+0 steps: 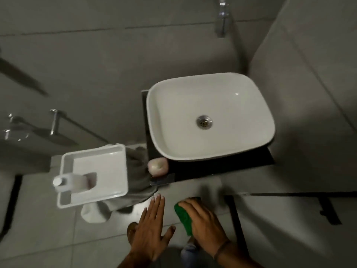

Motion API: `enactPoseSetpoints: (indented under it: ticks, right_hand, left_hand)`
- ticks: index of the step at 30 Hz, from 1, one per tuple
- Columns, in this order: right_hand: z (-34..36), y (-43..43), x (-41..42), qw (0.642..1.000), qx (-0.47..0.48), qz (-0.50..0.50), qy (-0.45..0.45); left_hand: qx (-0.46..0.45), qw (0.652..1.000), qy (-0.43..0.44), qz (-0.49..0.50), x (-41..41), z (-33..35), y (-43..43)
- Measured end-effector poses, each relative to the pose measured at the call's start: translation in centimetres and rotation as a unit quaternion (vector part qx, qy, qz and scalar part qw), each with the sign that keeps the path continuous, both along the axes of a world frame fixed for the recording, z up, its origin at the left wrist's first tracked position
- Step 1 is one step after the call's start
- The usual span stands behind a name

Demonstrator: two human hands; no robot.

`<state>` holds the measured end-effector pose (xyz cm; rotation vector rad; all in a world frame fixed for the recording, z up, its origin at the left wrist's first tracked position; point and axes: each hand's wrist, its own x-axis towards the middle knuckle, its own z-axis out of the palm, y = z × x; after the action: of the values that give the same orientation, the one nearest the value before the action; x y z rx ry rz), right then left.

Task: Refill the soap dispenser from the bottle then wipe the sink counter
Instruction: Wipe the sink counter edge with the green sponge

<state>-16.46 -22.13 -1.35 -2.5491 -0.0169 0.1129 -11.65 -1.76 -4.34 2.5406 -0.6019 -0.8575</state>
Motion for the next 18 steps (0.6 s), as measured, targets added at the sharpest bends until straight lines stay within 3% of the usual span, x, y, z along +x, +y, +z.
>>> enactPoseSetpoints:
  ticks: [5,10,18]
  right_hand:
    - [-0.3,9.8,3.0,0.994,0.030,0.073,0.072]
    - [-2.6,18.5,9.4,0.990,0.036,0.132,0.031]
    - [-9.9,27.3,23.9,0.991,-0.021,0.126,0.026]
  left_hand:
    - [-0.012,0.998,0.024,0.057,2.2,-1.0,8.4]
    - [-0.049,0.991,0.019,0.120,6.3,-2.3,16.8]
    - [0.055,0.997,-0.039,0.041,14.2,-9.9,24.5]
